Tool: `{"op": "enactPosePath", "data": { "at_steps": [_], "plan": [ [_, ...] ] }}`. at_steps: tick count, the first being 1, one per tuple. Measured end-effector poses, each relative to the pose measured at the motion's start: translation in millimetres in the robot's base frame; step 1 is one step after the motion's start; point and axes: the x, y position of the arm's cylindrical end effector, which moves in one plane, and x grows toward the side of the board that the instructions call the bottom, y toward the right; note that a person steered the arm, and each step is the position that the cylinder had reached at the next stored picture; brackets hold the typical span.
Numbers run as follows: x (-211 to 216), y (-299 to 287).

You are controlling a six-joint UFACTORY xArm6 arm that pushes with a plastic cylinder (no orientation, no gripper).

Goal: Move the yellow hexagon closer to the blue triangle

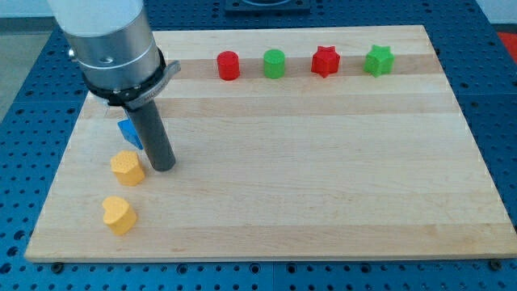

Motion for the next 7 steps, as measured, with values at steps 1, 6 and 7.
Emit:
{"op": "enactPosePath", "data": {
  "at_steps": [1, 6, 7],
  "plan": [
    [31.3, -21.3],
    [-14.6, -98.4],
    [-14.6, -118.9]
  ]
}}
